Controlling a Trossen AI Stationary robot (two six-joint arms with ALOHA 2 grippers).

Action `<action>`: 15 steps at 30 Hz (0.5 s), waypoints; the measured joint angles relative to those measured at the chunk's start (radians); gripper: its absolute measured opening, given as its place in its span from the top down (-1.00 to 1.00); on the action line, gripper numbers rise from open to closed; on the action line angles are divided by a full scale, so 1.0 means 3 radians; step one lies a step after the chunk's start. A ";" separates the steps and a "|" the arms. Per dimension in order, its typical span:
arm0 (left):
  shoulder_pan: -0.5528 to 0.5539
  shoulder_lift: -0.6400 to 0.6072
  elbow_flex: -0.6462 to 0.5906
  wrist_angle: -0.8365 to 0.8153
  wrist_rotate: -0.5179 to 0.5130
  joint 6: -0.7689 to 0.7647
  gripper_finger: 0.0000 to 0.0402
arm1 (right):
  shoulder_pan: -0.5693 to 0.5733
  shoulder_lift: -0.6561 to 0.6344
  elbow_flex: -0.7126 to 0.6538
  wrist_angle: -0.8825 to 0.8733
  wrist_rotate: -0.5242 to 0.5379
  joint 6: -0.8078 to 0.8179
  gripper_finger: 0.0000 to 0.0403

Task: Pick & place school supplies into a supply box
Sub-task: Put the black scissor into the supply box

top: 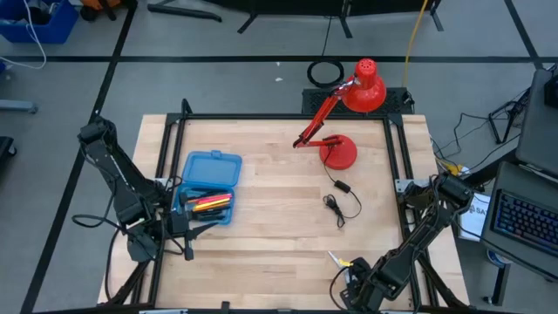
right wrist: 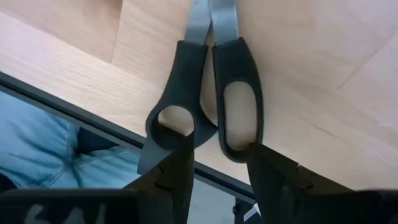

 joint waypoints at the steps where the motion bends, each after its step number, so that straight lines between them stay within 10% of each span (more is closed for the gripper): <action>1: -0.0001 0.0000 0.0000 -0.0001 0.0000 -0.0001 0.76 | 0.0000 0.0000 0.0000 -0.0016 0.0000 -0.0001 0.34; 15: 0.0000 0.0000 0.0000 -0.0001 0.0001 -0.0006 0.76 | -0.0013 -0.0003 -0.0181 0.0416 0.0161 -0.0001 0.34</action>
